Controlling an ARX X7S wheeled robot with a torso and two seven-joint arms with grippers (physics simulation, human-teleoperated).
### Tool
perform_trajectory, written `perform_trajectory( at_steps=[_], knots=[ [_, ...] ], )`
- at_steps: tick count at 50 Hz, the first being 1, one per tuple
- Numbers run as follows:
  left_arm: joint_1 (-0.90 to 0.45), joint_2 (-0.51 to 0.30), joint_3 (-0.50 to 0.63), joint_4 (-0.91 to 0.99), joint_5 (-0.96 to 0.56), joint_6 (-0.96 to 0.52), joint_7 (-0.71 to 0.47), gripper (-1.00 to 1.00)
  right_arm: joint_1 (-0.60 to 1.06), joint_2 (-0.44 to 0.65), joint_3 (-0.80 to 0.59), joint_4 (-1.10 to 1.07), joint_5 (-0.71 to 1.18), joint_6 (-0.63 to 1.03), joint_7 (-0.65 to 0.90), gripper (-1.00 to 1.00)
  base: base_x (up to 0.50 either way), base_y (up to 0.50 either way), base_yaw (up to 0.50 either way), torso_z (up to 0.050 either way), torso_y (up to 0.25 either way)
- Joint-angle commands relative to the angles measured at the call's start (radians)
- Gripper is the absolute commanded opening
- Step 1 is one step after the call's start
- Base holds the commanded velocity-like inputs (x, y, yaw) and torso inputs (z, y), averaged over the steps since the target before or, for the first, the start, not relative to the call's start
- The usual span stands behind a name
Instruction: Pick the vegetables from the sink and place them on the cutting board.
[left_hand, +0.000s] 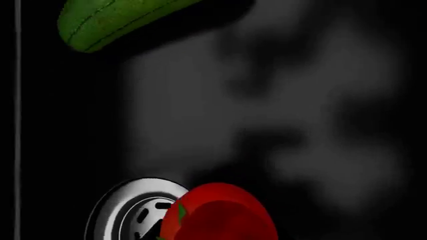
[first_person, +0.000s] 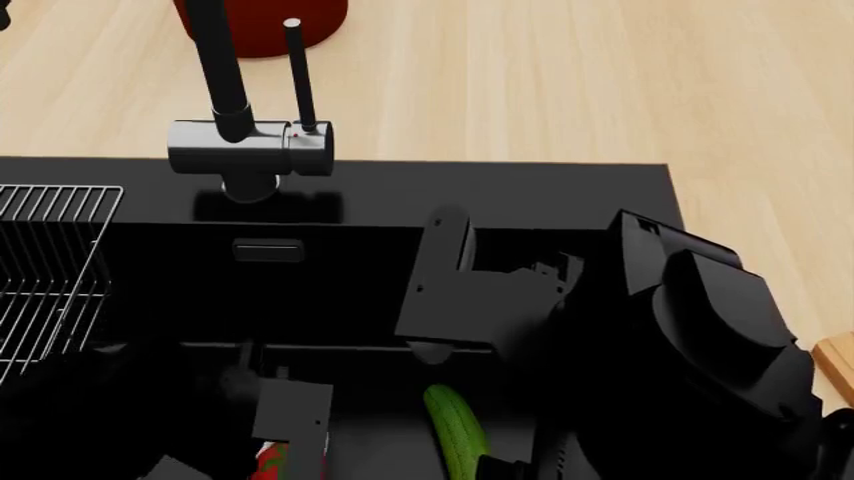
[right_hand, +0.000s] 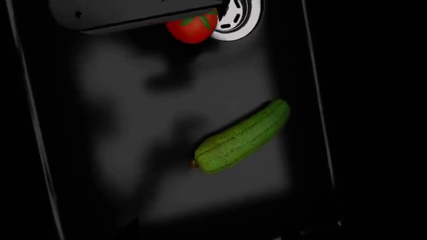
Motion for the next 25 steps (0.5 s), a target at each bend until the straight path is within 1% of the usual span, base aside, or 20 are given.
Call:
perform_trajectory(
  at_steps=[1, 2, 5, 7, 9, 10, 11, 12, 13, 14, 15, 19, 21, 23, 25],
  knots=[
    [-0.027, -0.073, -0.124, 0.145, -0.062, -0.011, -0.095, -1.0, 0.006, -0.016, 0.001, 0.026, -0.005, 0.004, 0.017, 1.0, 0.0, 0.0, 0.0, 0.0, 0.0],
    [-0.034, -0.073, -0.139, 0.143, -0.065, -0.003, -0.116, -1.0, 0.007, -0.021, -0.001, 0.032, -0.005, 0.01, 0.017, 1.0, 0.0, 0.0, 0.0, 0.0, 0.0],
    [-0.03, -0.115, -0.157, 0.246, -0.09, -0.051, -0.1, -1.0, 0.015, -0.052, 0.017, 0.071, 0.007, 0.069, 0.018, 1.0, 0.0, 0.0, 0.0, 0.0, 0.0],
    [-0.031, -0.134, -0.167, 0.282, -0.094, -0.058, -0.108, -1.0, 0.023, -0.063, 0.023, 0.078, 0.011, 0.079, 0.017, 1.0, 0.0, 0.0, 0.0, 0.0, 0.0],
    [-0.022, -0.17, -0.2, 0.364, -0.116, -0.073, -0.126, -1.0, 0.031, -0.087, 0.026, 0.113, 0.009, 0.084, 0.022, 1.0, 0.0, 0.0, 0.0, 0.0, 0.0],
    [-0.013, -0.187, -0.21, 0.399, -0.111, -0.065, -0.154, -1.0, 0.035, -0.098, 0.022, 0.123, 0.012, 0.09, 0.015, 1.0, 0.0, 0.0, 0.0, 0.0, 0.0],
    [-0.008, -0.189, -0.218, 0.411, -0.116, -0.076, -0.165, -1.0, 0.038, -0.105, 0.023, 0.128, 0.015, 0.1, 0.014, 1.0, 0.0, 0.0, 0.0, 0.0, 0.0],
    [0.01, -0.211, -0.232, 0.478, -0.127, -0.1, -0.181, -1.0, 0.041, -0.118, 0.024, 0.137, 0.017, 0.111, 0.014, 1.0, 0.0, 0.0, 0.0, 0.0, 0.0],
    [0.021, -0.224, -0.244, 0.514, -0.119, -0.102, -0.218, -1.0, 0.04, -0.125, 0.021, 0.161, 0.014, 0.095, 0.014, 1.0, 0.0, 0.0, 0.0, 0.0, 0.0],
    [0.021, -0.229, -0.25, 0.534, -0.122, -0.133, -0.227, -1.0, 0.047, -0.133, 0.017, 0.165, 0.013, 0.097, 0.013, 1.0, 0.0, 0.0, 0.0, 0.0, 0.0],
    [0.029, -0.246, -0.248, 0.562, -0.12, -0.123, -0.227, -1.0, 0.049, -0.14, 0.017, 0.187, 0.011, 0.083, 0.013, 1.0, 0.0, 0.0, 0.0, 0.0, 0.0],
    [0.041, -0.303, -0.281, 0.693, -0.145, -0.18, -0.241, -1.0, 0.054, -0.185, 0.031, 0.272, 0.017, 0.082, 0.017, 1.0, 0.0, 0.0, 0.0, 0.0, 0.0],
    [0.041, -0.321, -0.295, 0.721, -0.149, -0.19, -0.253, -1.0, 0.055, -0.213, 0.054, 0.322, 0.022, 0.084, 0.027, 1.0, 0.0, 0.0, 0.0, 0.0, 0.0],
    [0.043, -0.346, -0.317, 0.77, -0.163, -0.208, -0.26, -1.0, 0.067, -0.227, 0.023, 0.357, 0.015, 0.071, 0.011, 1.0, 0.0, 0.0, 0.0, 0.0, 0.0],
    [0.048, -0.357, -0.327, 0.766, -0.156, -0.193, -0.279, -1.0, 0.074, -0.238, 0.012, 0.381, 0.014, 0.07, 0.005, 1.0, 0.0, 0.0, 0.0, 0.0, 0.0]
  ],
)
